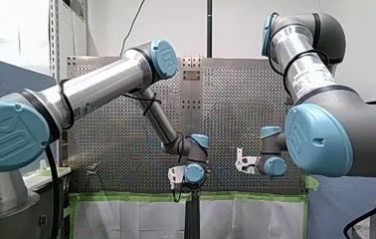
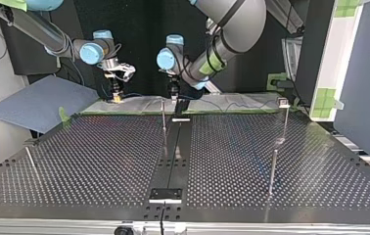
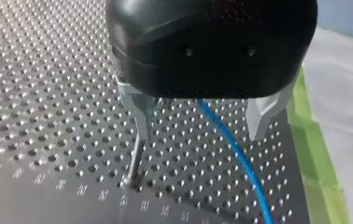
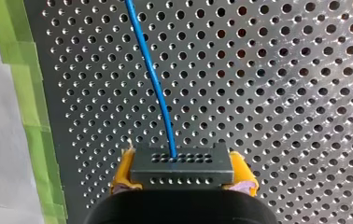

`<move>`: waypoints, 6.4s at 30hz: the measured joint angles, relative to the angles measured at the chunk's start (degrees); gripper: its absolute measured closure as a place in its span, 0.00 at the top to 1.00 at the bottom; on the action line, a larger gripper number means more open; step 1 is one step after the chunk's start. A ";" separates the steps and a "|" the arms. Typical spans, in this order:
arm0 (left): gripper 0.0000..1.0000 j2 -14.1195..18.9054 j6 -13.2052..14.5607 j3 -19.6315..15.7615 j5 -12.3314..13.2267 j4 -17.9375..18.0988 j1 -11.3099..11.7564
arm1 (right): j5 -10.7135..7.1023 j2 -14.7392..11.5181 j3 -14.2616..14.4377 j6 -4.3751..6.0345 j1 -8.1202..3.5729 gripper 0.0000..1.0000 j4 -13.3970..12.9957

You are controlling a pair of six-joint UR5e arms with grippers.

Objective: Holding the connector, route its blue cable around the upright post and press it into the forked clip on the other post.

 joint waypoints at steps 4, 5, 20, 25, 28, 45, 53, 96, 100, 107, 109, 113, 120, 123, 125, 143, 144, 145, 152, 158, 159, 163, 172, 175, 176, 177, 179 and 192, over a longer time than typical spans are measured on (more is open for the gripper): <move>1.00 0.15 0.00 -0.54 -0.42 0.09 -0.18 | -0.05 0.00 0.00 0.06 0.00 0.00 -0.06; 1.00 0.17 0.00 -0.61 -0.56 0.11 -0.21 | -0.06 0.00 0.00 0.06 -0.01 0.00 -0.07; 1.00 2.88 0.17 -3.35 -0.54 1.73 -1.68 | -0.38 0.03 0.00 0.16 -0.17 0.00 -0.13; 1.00 2.91 0.38 -4.43 -0.74 2.77 -2.61 | -0.45 0.06 0.00 0.23 -0.18 0.00 -0.15; 1.00 2.93 0.41 -4.79 -1.11 3.26 -2.97 | -0.59 0.08 0.00 0.25 -0.20 0.00 -0.16; 1.00 4.32 0.43 -4.94 -1.98 4.08 -4.60 | -0.85 0.16 0.00 0.35 -0.21 0.00 0.01; 1.00 4.34 0.36 -4.93 -2.32 4.07 -4.77 | -0.87 0.24 0.00 0.35 -0.18 0.00 0.01; 1.00 20.49 -4.27 -21.08 -7.95 -0.81 -7.35 | -1.12 0.47 -0.02 0.34 -0.40 0.00 -0.31; 1.00 22.64 -5.01 -23.24 -7.94 -2.69 -7.41 | -1.12 0.47 -0.01 0.35 -0.40 0.00 -0.20; 1.00 26.14 -7.65 -26.73 -7.29 -2.21 -7.47 | -1.12 0.48 0.00 0.35 -0.42 0.00 -0.08; 1.00 27.22 -8.71 -27.81 -6.46 -1.27 -7.38 | -1.13 0.47 0.00 0.35 -0.42 0.00 -0.08; 1.00 29.22 -10.70 -29.80 -4.59 0.64 -6.89 | -1.13 0.47 0.00 0.35 -0.42 0.00 -0.07; 1.00 32.49 -13.97 -33.08 -1.33 3.90 -6.09 | -1.13 0.47 0.00 0.35 -0.23 0.00 -0.11; 1.00 33.94 -15.41 -34.54 0.12 5.33 -5.86 | -1.13 0.47 0.00 0.34 -0.13 0.00 -0.09; 1.00 35.00 -16.31 -35.59 1.02 6.39 -5.74 | -1.12 0.47 0.00 0.32 -0.11 0.00 -0.05; 1.00 44.42 -16.61 -45.00 1.93 15.50 -5.58 | -1.06 0.46 -0.07 0.26 -0.39 0.00 0.16; 1.00 44.93 -16.47 -45.40 1.88 15.73 -5.58 | -1.05 0.46 -0.07 0.26 -0.40 0.00 0.19; 1.00 45.63 -16.19 -45.77 1.77 15.90 -5.58 | -1.05 0.46 -0.08 0.26 -0.41 0.00 0.21; 1.00 49.82 -14.53 -47.11 -0.98 16.90 -5.28 | -1.06 0.45 -0.17 0.26 -0.39 0.00 0.30; 1.00 52.60 -12.83 -48.21 -2.06 18.77 -4.64 | -1.11 0.46 -0.18 0.32 -0.08 0.00 0.41; 1.00 52.83 -12.70 -48.41 -2.10 19.12 -4.53 | -1.11 0.46 -0.18 0.31 -0.05 0.00 0.49; 1.00 52.23 -11.93 -48.90 -2.13 20.98 -4.13 | -1.12 0.46 -0.18 0.28 -0.05 0.00 0.67; 1.00 48.37 -9.92 -49.34 -2.46 23.78 -3.57 | 0.27 0.40 -1.82 -0.62 -0.52 0.00 3.39; 1.00 47.68 -9.71 -49.90 -1.88 24.36 -3.37 | 1.70 0.07 -2.25 -0.99 -0.65 0.00 4.93; 1.00 47.57 -9.71 -50.09 -1.77 24.53 -3.29 | 2.12 -0.15 -2.32 -1.02 -0.70 0.00 5.38; 1.00 47.50 -9.70 -50.26 -1.68 24.67 -3.21 | 2.63 -0.52 -2.37 -0.95 -0.77 0.00 5.94; 1.00 47.43 -9.67 -50.53 -1.54 24.86 -3.02 | 3.15 -1.19 -2.42 -0.61 -0.89 0.00 6.78; 1.00 46.41 -8.04 -50.70 -0.87 25.85 -2.29 | 3.06 -7.15 -2.79 3.69 -1.06 0.00 9.37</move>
